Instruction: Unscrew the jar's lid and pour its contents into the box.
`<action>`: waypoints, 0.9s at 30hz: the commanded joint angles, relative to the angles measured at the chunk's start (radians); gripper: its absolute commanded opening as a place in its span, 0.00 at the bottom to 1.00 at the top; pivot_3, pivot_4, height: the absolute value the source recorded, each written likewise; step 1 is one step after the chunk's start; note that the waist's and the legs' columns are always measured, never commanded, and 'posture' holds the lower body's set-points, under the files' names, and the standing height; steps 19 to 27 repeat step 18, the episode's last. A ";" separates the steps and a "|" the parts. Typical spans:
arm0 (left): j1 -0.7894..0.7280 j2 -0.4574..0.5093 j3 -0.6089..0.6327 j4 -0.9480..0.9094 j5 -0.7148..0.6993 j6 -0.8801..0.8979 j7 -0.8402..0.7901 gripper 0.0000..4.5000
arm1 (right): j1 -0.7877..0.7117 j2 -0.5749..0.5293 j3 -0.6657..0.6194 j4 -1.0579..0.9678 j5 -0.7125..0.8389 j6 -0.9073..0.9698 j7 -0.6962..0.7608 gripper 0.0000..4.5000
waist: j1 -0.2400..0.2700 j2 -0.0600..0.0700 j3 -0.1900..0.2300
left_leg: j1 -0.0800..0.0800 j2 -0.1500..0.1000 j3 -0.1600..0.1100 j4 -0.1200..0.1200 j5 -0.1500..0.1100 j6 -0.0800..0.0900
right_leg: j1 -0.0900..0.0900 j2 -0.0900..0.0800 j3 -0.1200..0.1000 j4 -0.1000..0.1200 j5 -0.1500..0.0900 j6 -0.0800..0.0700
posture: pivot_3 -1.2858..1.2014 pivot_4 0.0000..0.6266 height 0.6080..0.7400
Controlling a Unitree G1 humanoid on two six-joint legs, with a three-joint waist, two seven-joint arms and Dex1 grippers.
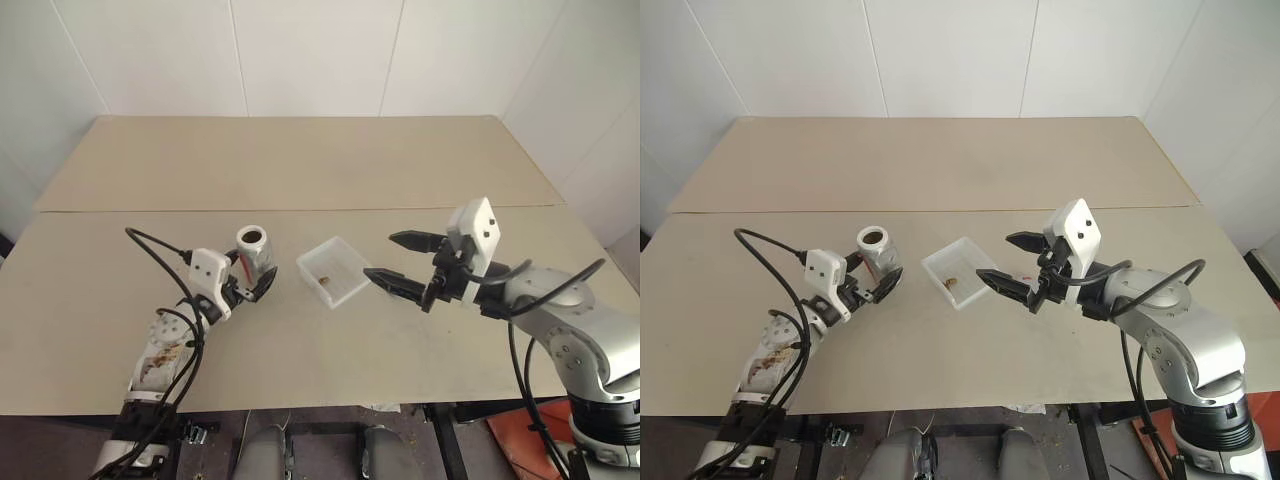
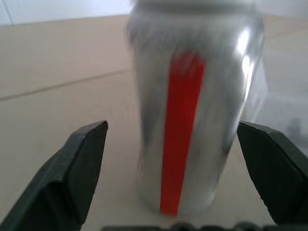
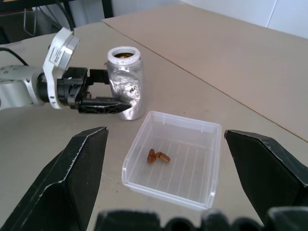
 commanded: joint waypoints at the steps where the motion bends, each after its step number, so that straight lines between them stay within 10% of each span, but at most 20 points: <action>1: 0.094 0.094 0.078 -0.173 -0.056 0.034 -0.091 0.99 | 0.014 -0.036 -0.032 -0.015 0.005 -0.013 0.029 1.00 | -0.002 0.000 0.000 | 0.000 0.000 0.000 0.000 0.000 0.000 | 0.000 0.000 0.000 0.000 0.000 0.000 | 0.52 0.24 1.00; 10: 0.389 0.410 0.390 -0.440 -0.386 0.222 -0.470 0.99 | 0.230 -0.160 -0.107 0.106 -0.119 -0.216 0.199 1.00 | 0.005 0.001 -0.001 | 0.000 0.001 0.001 -0.003 0.000 0.000 | 0.000 -0.001 0.000 -0.002 -0.001 -0.001 | 0.52 0.24 1.00; 27: 0.309 0.381 0.371 -0.462 -0.412 0.287 -0.429 0.99 | 0.276 -0.165 -0.131 0.079 -0.114 -0.205 0.193 1.00 | 0.003 0.002 -0.001 | 0.003 0.001 0.002 -0.003 0.001 -0.002 | 0.001 0.002 0.002 -0.002 -0.002 -0.002 | 0.52 0.24 1.00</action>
